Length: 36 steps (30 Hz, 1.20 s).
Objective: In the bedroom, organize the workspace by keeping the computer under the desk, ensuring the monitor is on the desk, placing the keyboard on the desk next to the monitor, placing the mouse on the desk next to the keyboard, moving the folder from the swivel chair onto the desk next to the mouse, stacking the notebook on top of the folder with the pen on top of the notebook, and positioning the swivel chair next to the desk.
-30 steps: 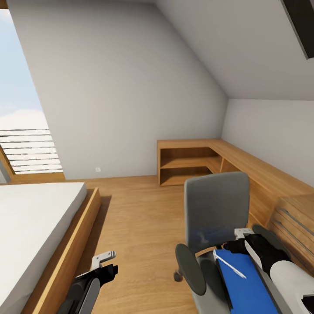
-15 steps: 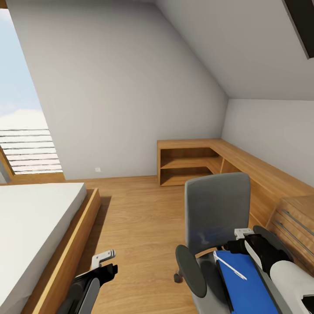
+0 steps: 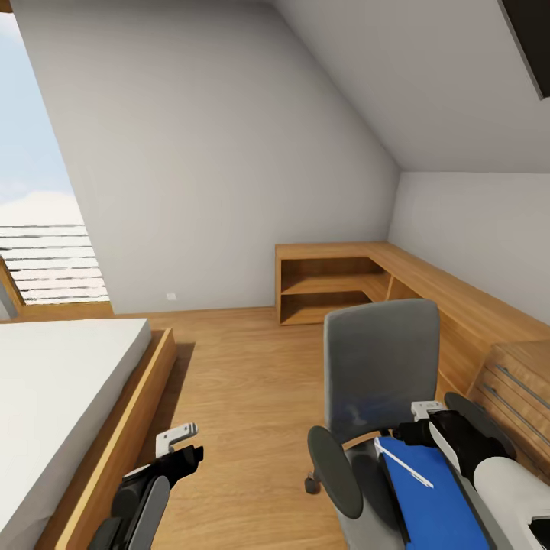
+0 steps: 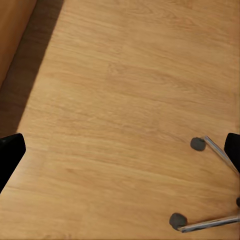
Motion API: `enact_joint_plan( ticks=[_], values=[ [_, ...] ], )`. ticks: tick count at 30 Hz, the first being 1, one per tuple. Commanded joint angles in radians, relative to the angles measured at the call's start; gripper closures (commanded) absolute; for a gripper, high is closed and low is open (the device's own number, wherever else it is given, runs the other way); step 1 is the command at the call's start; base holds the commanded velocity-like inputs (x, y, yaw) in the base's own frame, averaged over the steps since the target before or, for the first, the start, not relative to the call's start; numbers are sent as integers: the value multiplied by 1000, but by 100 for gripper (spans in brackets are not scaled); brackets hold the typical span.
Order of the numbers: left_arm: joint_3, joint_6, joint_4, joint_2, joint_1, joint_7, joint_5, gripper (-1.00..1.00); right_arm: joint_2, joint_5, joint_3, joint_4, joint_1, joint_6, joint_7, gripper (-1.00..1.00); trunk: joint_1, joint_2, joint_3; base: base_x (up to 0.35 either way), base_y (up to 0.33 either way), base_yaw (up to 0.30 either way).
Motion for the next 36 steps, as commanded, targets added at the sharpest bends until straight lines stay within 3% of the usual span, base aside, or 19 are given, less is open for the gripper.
enact_joint_plan(
  ticks=[1, 26, 31, 32, 36],
  values=[
    [1, 3, -2, 0, 0, 8, 10, -100, -1, -6, 8, 0, -1, 8, 1, -100, 4, -8, -4, 0, 0, 0],
    [0, 3, -7, 2, 0, 9, 9, -100, -10, -3, 8, 8, -1, 0, 6, -100, 100, -183, -83, 0, 0, 0],
    [-1, 5, -54, -1, 0, 8, 10, -100, -11, -3, 8, 8, -1, -2, 5, -100, 119, -218, -98, 0, 0, 0],
    [-2, 7, -70, -1, 0, 7, 11, -100, -29, -5, 5, 8, -1, -6, 5, -100, 123, -225, -101, 0, 0, 0],
    [-2, 8, -73, -1, 0, 7, 11, -100, -35, -5, 5, 8, -1, -6, 5, -100, 138, -253, -114, 0, 0, 0]
  ],
)
